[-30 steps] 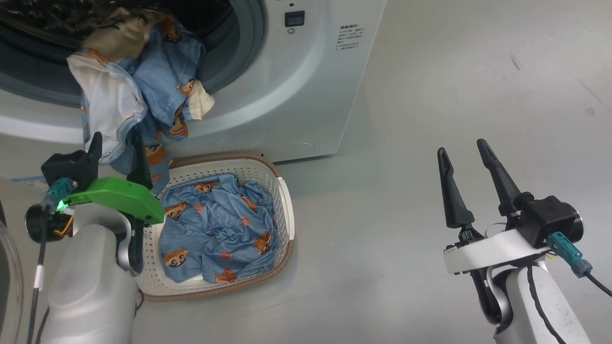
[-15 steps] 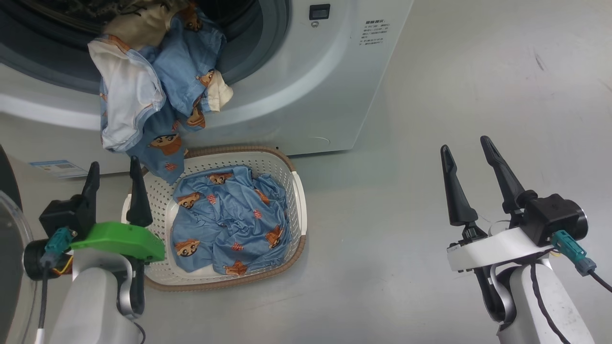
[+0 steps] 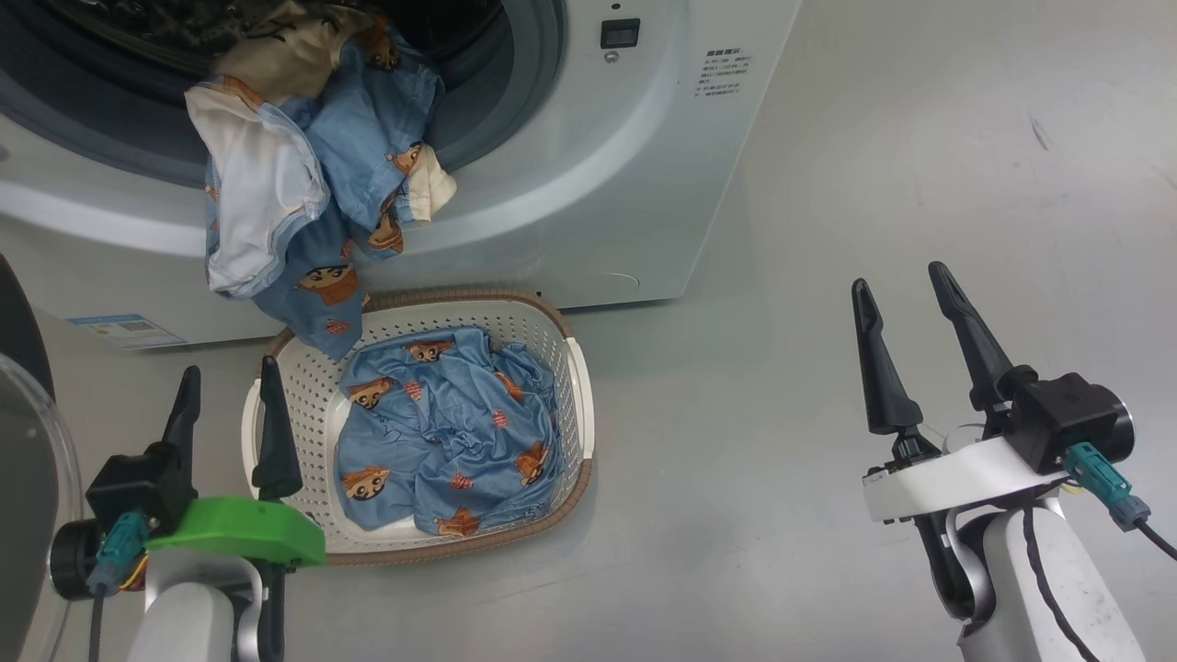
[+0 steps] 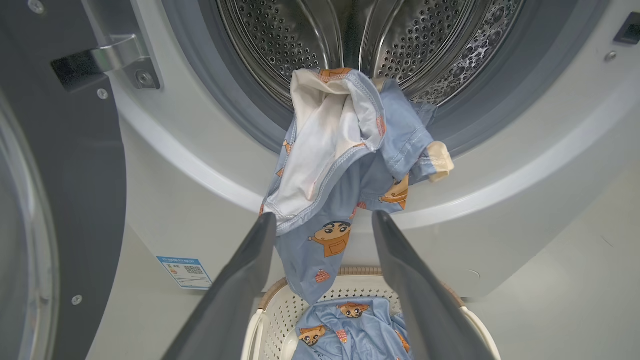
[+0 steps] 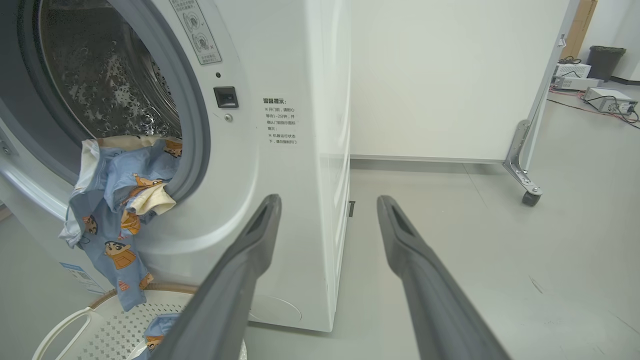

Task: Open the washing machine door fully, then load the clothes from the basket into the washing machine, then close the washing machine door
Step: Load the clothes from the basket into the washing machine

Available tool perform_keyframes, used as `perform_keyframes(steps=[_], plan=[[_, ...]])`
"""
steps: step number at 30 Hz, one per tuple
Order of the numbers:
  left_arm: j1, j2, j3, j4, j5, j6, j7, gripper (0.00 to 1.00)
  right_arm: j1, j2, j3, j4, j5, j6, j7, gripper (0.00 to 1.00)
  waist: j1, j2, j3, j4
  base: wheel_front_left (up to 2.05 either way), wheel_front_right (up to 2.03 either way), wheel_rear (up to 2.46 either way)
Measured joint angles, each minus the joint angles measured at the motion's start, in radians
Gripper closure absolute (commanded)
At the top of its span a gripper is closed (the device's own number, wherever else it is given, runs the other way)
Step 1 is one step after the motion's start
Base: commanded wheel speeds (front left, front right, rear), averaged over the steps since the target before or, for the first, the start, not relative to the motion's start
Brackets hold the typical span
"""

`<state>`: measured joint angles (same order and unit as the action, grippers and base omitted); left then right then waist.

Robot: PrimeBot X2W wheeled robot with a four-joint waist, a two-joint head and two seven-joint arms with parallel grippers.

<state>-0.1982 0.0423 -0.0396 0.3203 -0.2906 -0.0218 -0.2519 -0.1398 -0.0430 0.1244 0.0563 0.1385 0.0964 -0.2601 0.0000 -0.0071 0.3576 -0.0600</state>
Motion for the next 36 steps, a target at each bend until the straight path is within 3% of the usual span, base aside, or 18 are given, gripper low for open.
perform_keyframes(steps=[36], plan=[[0.112, 0.007, -0.004, -0.141, 0.025, 0.048, 0.0, 0.0, 0.001, 0.0, 0.024, 0.008, 0.008, 0.009, 0.0, 0.0, 0.0, 0.0, 0.024, -0.037, 0.0, 0.0, 0.0]])
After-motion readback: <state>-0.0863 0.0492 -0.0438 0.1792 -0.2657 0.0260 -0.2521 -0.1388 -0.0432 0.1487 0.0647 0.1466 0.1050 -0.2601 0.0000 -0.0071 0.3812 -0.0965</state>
